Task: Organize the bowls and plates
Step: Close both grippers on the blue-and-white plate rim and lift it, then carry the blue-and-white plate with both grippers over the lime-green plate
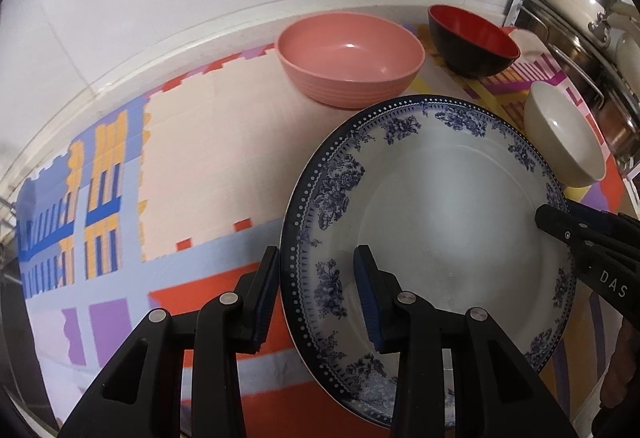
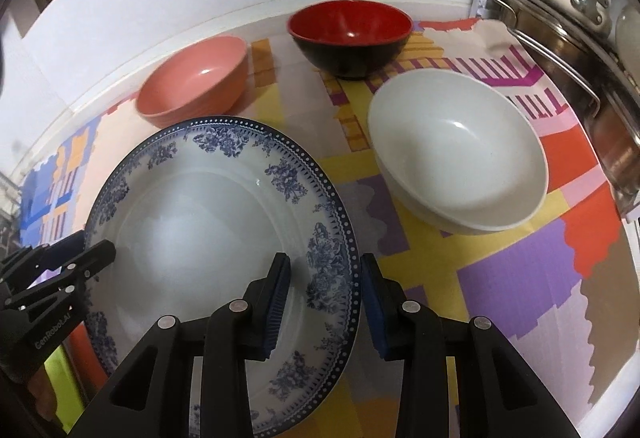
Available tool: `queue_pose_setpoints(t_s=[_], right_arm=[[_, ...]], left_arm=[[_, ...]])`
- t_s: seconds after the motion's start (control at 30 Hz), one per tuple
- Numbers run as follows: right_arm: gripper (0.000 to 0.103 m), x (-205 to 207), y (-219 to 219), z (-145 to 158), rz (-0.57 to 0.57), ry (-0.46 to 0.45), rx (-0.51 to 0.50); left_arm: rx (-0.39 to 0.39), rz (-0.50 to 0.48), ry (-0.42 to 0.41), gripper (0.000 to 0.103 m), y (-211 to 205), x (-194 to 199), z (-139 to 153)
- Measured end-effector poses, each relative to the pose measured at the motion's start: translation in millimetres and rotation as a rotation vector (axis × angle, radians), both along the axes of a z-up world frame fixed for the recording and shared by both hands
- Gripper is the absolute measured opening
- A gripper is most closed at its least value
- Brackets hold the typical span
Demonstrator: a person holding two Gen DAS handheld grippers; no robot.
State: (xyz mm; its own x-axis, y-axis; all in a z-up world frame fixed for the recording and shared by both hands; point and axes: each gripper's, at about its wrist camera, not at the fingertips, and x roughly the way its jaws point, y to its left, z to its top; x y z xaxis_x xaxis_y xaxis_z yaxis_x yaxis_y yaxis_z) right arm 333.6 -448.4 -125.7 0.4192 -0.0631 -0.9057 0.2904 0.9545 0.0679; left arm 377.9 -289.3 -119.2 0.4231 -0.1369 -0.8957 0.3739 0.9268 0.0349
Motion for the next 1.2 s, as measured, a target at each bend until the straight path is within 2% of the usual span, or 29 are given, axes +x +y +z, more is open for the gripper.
queue_pose_setpoints(t_s=[0.67, 1.2], right_arm=[[0.037, -32.0, 87.0, 37.7, 0.180, -0.068, -0.014], [0.037, -57.5, 157.5, 55.4, 0.240, -0.089, -0.018]], left_arm=[[-0.026, 0.196, -0.096, 0.037, 100.8, -69.2, 38.4], [-0.036, 0.275, -0.109, 0.037, 173.1, -115.0, 53.5]])
